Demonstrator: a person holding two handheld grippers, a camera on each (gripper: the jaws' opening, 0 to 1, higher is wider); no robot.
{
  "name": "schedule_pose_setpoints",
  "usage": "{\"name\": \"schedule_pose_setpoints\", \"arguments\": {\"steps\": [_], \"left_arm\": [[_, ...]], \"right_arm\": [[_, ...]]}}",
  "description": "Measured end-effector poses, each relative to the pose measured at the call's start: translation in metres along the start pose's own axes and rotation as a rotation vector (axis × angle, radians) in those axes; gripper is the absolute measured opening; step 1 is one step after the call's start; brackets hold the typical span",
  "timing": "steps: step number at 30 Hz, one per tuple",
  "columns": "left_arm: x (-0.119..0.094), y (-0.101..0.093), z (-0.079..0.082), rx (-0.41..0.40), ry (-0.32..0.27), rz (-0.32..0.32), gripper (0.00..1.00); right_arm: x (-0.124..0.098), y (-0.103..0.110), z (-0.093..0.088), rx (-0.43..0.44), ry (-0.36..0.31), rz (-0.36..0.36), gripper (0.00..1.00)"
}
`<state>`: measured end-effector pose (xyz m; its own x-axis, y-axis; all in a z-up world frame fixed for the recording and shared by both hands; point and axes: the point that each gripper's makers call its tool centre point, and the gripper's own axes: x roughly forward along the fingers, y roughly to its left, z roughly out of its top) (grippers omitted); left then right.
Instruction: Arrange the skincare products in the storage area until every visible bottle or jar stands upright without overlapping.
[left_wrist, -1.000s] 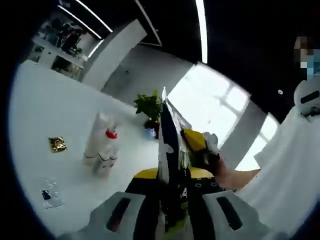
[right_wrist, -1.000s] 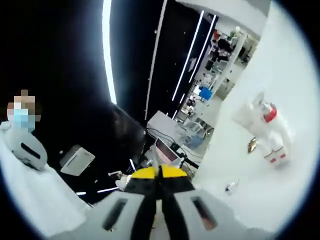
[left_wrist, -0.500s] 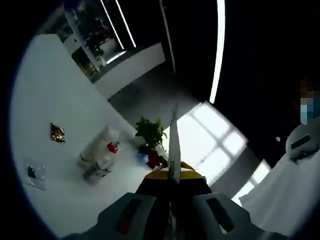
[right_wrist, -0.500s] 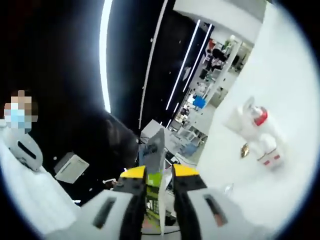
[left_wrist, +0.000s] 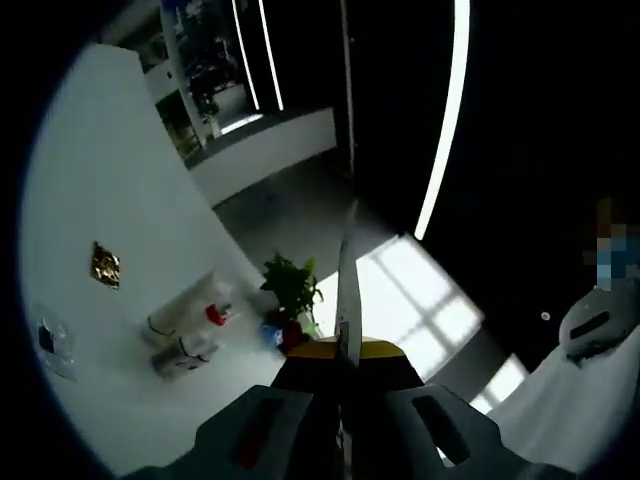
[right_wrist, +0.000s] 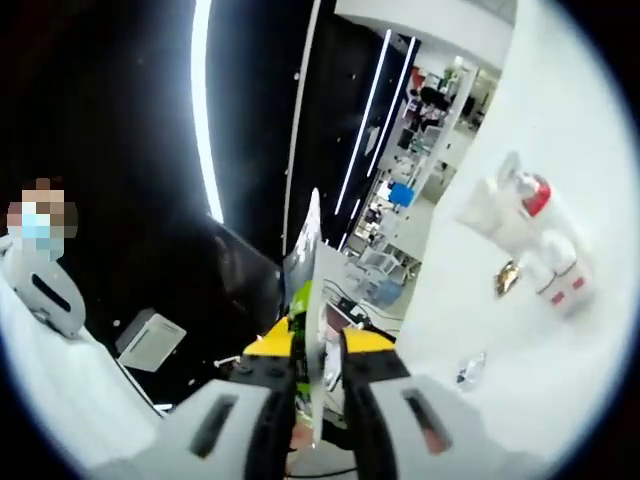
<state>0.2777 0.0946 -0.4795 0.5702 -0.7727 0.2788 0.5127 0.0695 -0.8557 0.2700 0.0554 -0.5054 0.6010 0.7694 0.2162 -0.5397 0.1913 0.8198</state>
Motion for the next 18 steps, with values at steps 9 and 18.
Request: {"name": "schedule_pose_setpoints", "arguments": {"steps": [9,18], "left_arm": [[-0.005,0.027,0.008,0.031,-0.027,0.079,0.01],[-0.011,0.036,-0.008,0.129,0.055,0.106,0.16]], "right_arm": [[0.008,0.004,0.001,0.089,-0.02,0.054,0.01],[0.004,-0.005,0.0,0.125,-0.014,0.03,0.01]]}}
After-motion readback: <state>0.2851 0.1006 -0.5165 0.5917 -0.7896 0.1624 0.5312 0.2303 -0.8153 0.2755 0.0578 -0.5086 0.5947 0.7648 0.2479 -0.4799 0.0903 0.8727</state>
